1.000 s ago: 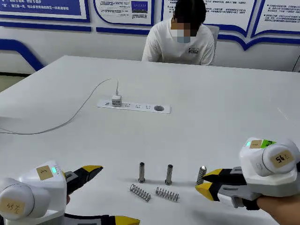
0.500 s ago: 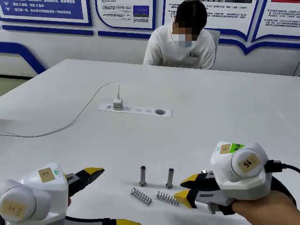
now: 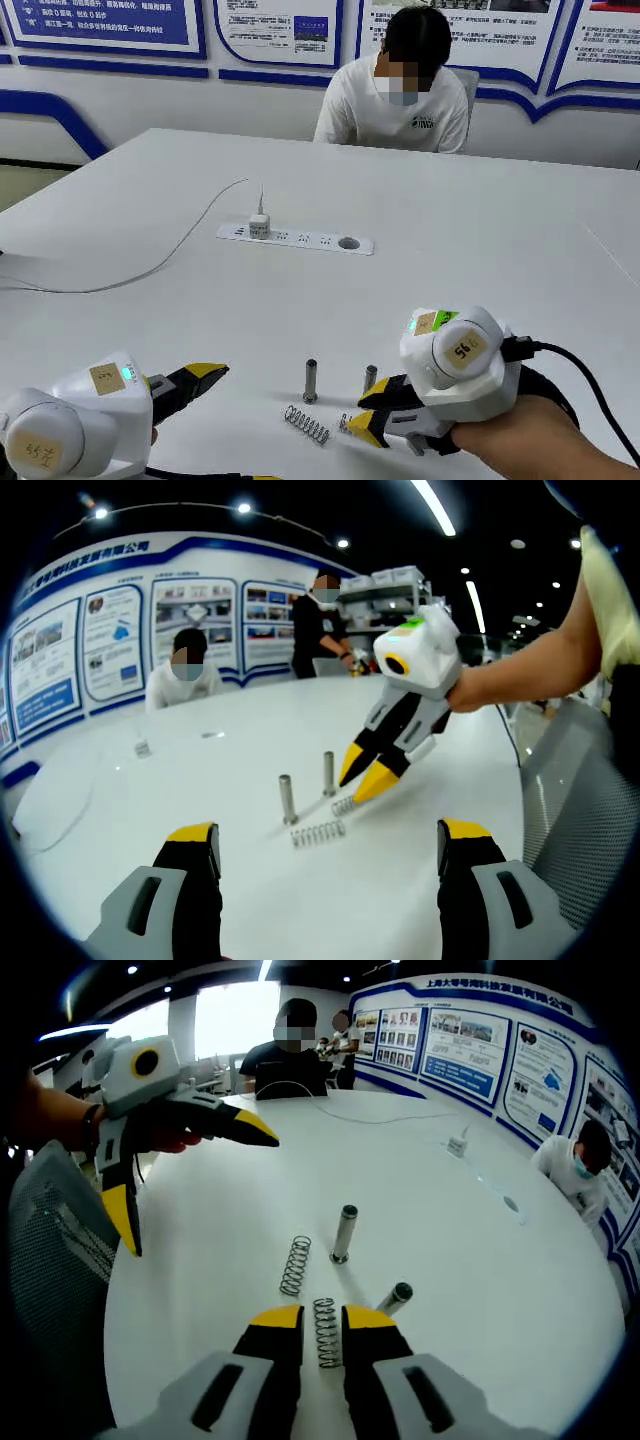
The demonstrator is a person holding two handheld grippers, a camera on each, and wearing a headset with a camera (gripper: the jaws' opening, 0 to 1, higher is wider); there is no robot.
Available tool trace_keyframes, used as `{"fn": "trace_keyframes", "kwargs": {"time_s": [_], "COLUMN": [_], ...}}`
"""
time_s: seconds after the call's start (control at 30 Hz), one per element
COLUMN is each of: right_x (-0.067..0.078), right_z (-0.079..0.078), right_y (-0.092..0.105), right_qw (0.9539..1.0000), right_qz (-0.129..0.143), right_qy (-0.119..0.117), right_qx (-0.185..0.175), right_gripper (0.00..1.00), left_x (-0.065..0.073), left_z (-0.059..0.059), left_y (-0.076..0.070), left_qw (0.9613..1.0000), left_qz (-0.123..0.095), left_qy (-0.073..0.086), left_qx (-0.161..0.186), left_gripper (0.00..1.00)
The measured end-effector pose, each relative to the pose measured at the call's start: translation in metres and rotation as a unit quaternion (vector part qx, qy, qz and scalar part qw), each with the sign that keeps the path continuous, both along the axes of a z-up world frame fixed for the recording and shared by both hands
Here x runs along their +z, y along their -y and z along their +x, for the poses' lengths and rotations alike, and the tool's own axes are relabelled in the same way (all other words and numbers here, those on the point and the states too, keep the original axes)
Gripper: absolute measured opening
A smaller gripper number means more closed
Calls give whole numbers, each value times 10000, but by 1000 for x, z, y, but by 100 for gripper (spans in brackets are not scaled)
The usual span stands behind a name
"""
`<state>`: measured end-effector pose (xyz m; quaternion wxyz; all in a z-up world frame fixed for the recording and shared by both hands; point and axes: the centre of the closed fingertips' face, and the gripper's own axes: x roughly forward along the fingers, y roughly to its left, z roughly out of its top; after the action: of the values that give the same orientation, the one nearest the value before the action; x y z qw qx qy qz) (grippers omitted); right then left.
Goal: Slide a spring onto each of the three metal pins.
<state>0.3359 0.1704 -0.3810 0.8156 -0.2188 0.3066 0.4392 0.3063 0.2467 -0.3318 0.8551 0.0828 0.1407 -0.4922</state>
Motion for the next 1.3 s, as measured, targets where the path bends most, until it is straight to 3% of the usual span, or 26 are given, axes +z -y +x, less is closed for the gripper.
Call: {"fn": "trace_keyframes", "kwargs": {"time_s": [0.83,1.03,1.3], "right_x": [-23,-23,-11], "right_z": [8,8,3], "right_y": [-7,-7,-4], "right_qw": [9988,9988,9995], "right_qz": [-337,-288,-174], "right_qy": [-307,-376,-231], "right_qx": [179,121,82], "right_gripper": [13,12,12], "left_x": [-3,-1,1], "left_z": [1,1,0], "left_y": [-4,-5,-4], "left_qw": [10000,10000,10000], "left_qz": [8,7,19], "left_qy": [-13,11,28], "left_qx": [85,96,73], "left_gripper": [91,91,91]}}
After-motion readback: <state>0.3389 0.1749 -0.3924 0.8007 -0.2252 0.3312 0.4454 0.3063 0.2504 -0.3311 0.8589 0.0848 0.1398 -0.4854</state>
